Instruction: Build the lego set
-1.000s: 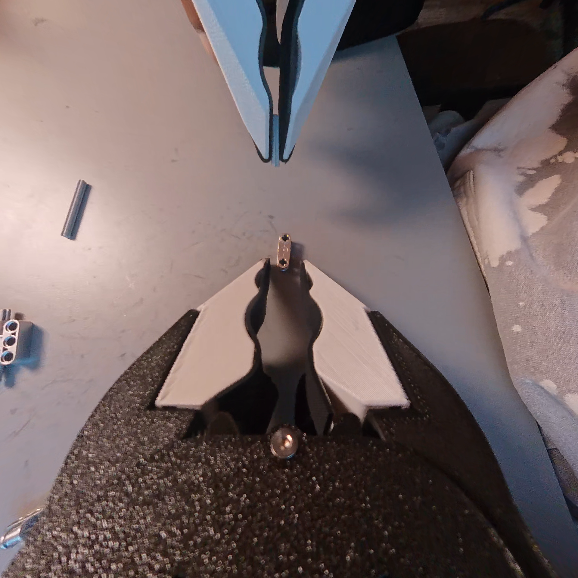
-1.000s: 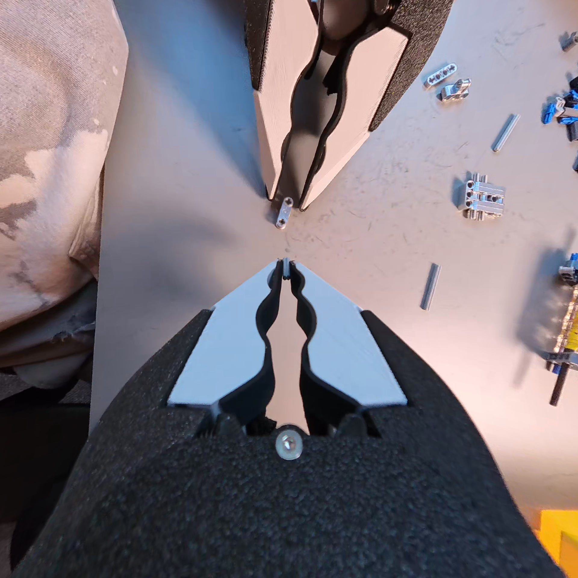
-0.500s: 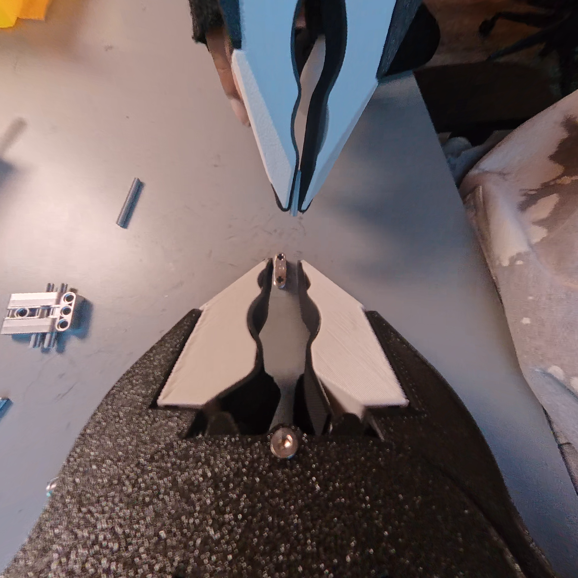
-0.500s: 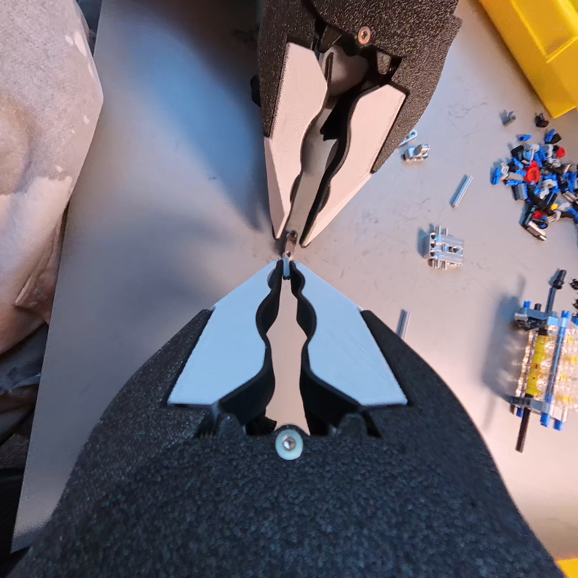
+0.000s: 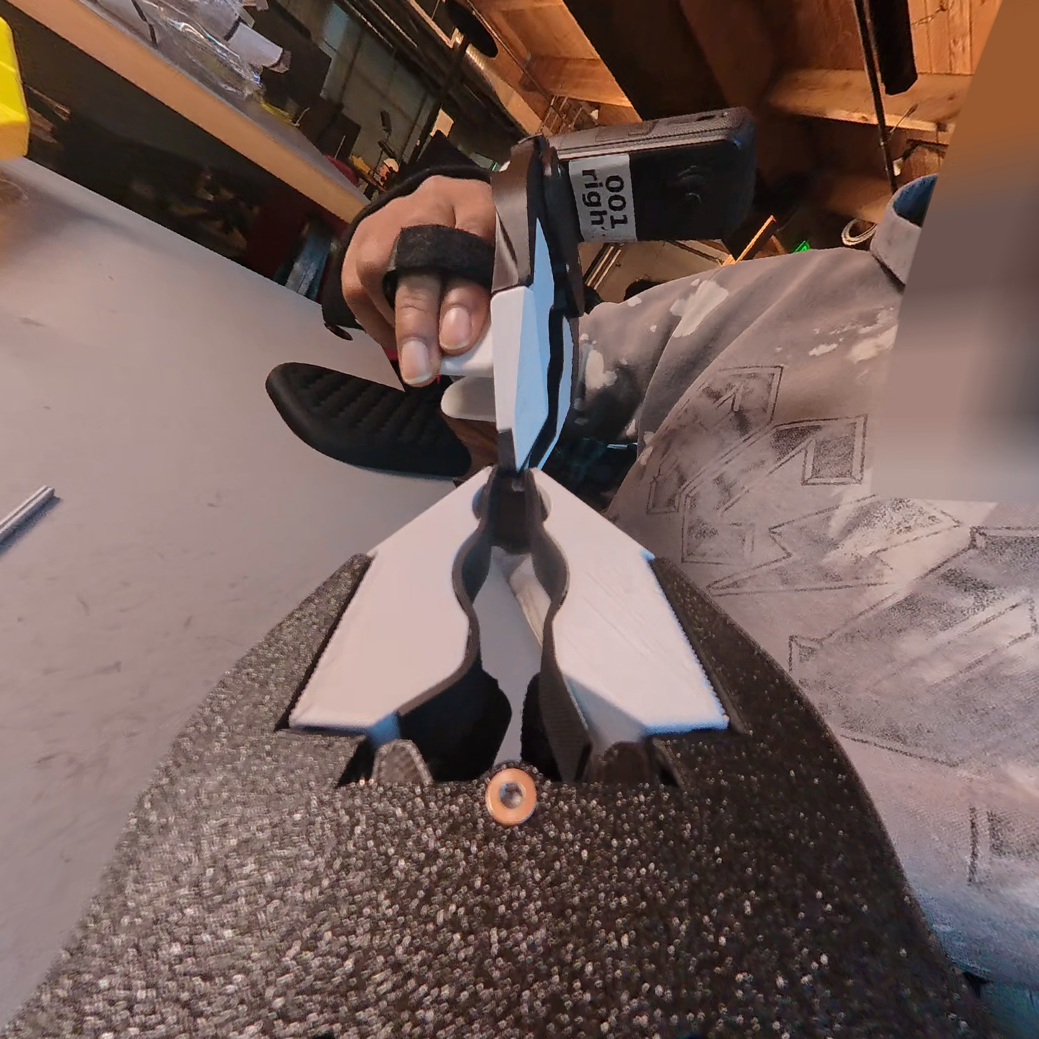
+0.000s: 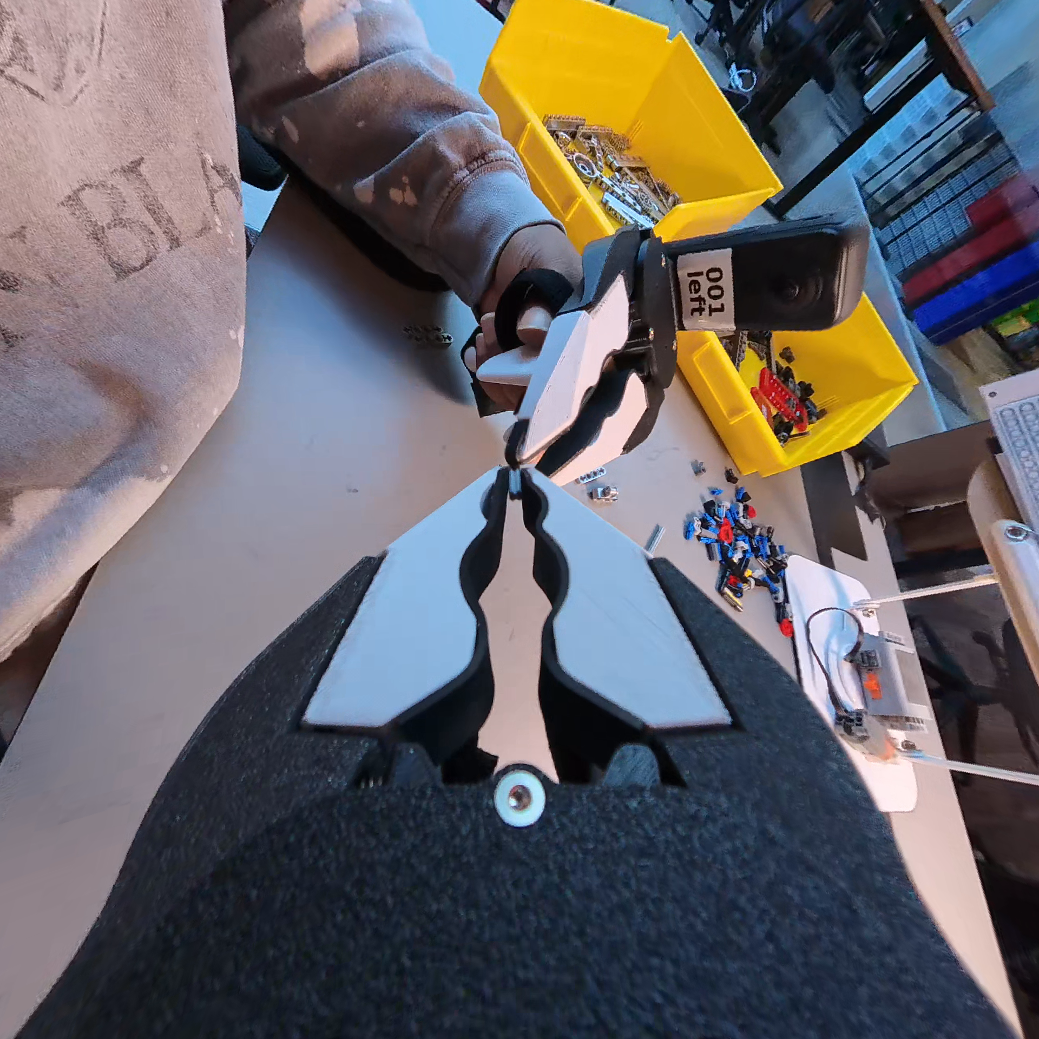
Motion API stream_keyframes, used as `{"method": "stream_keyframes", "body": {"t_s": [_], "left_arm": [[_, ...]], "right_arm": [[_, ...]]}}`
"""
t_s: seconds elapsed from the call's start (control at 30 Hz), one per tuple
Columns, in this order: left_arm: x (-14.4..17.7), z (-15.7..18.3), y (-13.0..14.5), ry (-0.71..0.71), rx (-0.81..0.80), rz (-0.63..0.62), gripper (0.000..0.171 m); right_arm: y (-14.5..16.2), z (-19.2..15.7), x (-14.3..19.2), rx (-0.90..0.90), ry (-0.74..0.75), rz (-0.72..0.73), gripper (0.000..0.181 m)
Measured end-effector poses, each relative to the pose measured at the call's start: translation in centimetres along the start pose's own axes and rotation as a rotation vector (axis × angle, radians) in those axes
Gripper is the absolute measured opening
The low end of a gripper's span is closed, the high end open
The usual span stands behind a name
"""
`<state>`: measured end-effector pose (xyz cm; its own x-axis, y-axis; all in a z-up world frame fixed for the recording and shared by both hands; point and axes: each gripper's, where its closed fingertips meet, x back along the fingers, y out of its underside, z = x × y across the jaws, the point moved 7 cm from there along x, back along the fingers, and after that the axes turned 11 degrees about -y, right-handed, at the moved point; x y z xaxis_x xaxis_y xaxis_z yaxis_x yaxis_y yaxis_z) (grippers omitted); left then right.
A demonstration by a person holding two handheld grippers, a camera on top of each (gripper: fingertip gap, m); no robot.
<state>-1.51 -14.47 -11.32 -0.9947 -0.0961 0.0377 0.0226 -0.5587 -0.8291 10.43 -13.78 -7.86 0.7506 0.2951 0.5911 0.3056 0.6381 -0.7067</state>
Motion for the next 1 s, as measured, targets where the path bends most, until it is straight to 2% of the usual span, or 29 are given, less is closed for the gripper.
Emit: {"method": "stream_keyframes", "body": {"t_s": [0.53, 0.8, 1.0], "left_arm": [[0.7, -0.4, -0.8, 0.026, 0.078, 0.097, 0.002], [1.4, 0.3, -1.7, -0.03, -0.074, 0.175, 0.001], [1.0, 0.5, -1.5, -0.083, -0.148, 0.166, 0.001]], "right_arm": [[-0.4, 1.1, 0.3, 0.015, 0.111, 0.0, 0.002], [-0.1, 1.4, 1.5, -0.239, 0.102, 0.218, 0.008], [0.0, 1.4, 1.6, -0.327, 0.094, 0.281, 0.004]]}}
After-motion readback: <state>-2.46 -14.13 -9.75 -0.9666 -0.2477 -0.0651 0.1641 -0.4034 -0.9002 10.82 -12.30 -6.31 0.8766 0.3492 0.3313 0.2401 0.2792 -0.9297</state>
